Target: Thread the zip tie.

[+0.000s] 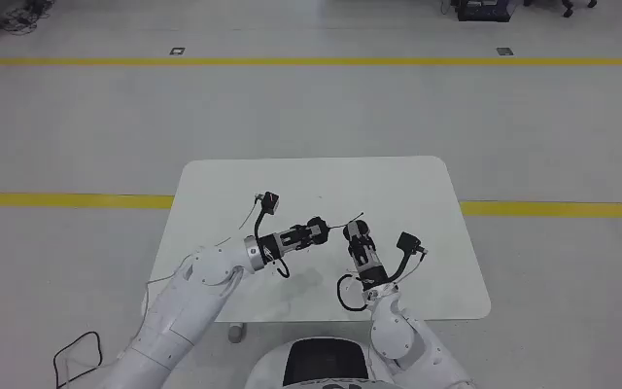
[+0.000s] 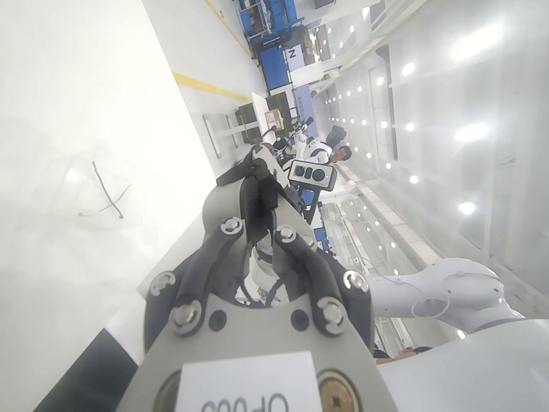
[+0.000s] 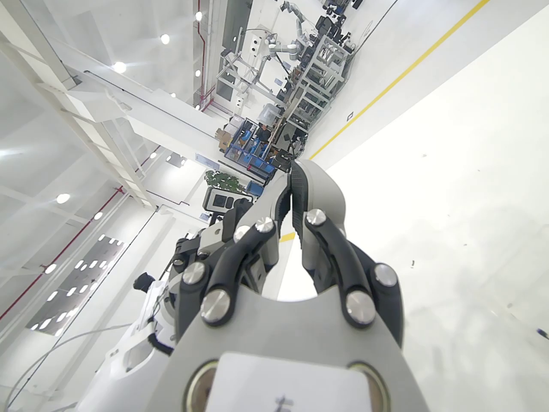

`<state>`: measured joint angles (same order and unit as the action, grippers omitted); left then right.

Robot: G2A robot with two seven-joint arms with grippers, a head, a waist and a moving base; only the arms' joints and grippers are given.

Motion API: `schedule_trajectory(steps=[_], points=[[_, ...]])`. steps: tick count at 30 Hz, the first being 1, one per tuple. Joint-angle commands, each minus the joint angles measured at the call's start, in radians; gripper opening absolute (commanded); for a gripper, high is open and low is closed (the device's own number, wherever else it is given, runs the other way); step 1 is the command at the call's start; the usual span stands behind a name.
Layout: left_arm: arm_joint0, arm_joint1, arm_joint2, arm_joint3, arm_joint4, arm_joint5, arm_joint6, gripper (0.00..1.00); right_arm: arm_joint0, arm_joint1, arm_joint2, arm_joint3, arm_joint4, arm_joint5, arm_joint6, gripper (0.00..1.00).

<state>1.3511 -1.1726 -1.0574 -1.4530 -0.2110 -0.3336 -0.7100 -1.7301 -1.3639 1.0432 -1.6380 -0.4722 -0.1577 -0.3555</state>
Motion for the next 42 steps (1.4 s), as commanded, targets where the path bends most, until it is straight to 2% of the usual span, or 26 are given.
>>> schedule_trajectory(steps=[1,12,30,36,42], points=[[0.001,0.000,0.006,-0.005,0.015,0.010,0.018,0.00,-0.001,0.001,0.001,-0.004,-0.027,0.006,-0.001,0.00],[0.001,0.006,0.022,-0.015,0.054,0.026,0.060,0.00,-0.005,-0.002,-0.005,-0.005,-0.083,0.010,-0.018,0.00],[-0.006,0.014,0.036,-0.012,0.050,0.026,0.071,0.00,-0.005,-0.005,-0.001,0.009,-0.086,-0.041,-0.005,0.00],[-0.008,0.016,0.043,-0.009,0.050,0.026,0.071,0.00,-0.010,-0.006,0.004,0.007,-0.069,-0.083,-0.014,0.00],[-0.008,0.018,0.047,-0.009,0.048,0.023,0.074,0.00,-0.010,-0.006,0.003,0.013,-0.070,-0.078,0.008,0.00]])
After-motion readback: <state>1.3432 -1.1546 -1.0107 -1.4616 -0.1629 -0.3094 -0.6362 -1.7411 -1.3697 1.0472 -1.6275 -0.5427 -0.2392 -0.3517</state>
